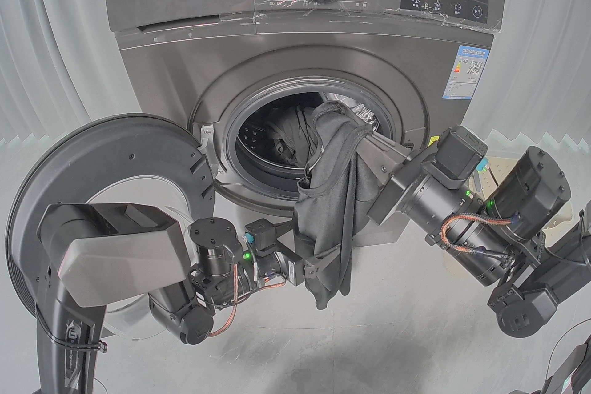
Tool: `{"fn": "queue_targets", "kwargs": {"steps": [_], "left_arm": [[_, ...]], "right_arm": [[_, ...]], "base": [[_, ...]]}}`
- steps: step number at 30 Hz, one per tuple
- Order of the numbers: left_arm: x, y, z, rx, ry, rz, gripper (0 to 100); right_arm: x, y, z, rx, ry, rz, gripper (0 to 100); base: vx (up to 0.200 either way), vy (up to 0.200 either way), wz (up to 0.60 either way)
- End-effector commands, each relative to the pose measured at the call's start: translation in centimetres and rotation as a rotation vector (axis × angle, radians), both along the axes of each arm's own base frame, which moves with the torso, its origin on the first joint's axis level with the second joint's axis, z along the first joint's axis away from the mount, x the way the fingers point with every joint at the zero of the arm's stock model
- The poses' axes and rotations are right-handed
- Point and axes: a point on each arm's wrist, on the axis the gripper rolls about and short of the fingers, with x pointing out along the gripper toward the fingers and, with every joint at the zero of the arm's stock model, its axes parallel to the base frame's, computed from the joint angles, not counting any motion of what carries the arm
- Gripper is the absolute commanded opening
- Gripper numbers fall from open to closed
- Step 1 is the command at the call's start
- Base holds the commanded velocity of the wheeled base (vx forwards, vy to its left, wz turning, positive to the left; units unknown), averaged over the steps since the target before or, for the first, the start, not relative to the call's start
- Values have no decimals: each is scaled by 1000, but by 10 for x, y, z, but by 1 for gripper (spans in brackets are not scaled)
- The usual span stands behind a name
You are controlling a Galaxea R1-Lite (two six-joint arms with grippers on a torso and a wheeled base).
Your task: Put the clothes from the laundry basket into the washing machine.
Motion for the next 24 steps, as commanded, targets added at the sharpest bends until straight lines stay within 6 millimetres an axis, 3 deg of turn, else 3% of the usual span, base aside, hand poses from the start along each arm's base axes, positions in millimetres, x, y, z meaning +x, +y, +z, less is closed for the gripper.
{"fn": "queue_targets", "kwargs": {"steps": [1, 4, 5, 14, 20, 24], "left_arm": [[24, 4, -16, -12, -3, 52, 100], [32, 12, -18, -13, -4, 82, 100], [32, 13, -18, -13, -6, 85, 0], [47, 11, 1, -74, -67, 146, 0], [47, 15, 22, -111, -99, 168, 0], [42, 15, 38, -129, -126, 174, 0]], "right_arm": [[-4, -2, 3, 7, -7, 5, 0], [-4, -2, 3, 6, -6, 5, 0], [-4, -2, 3, 6, -6, 5, 0], [-11, -9, -8, -27, 31, 5, 0], [-29, -32, -53, -170, 183, -10, 0], [-26, -36, -71, -217, 246, -47, 0]], "base": [[0, 0, 0], [0, 0, 0], [0, 0, 0], [0, 0, 0], [0, 0, 0], [0, 0, 0]]}}
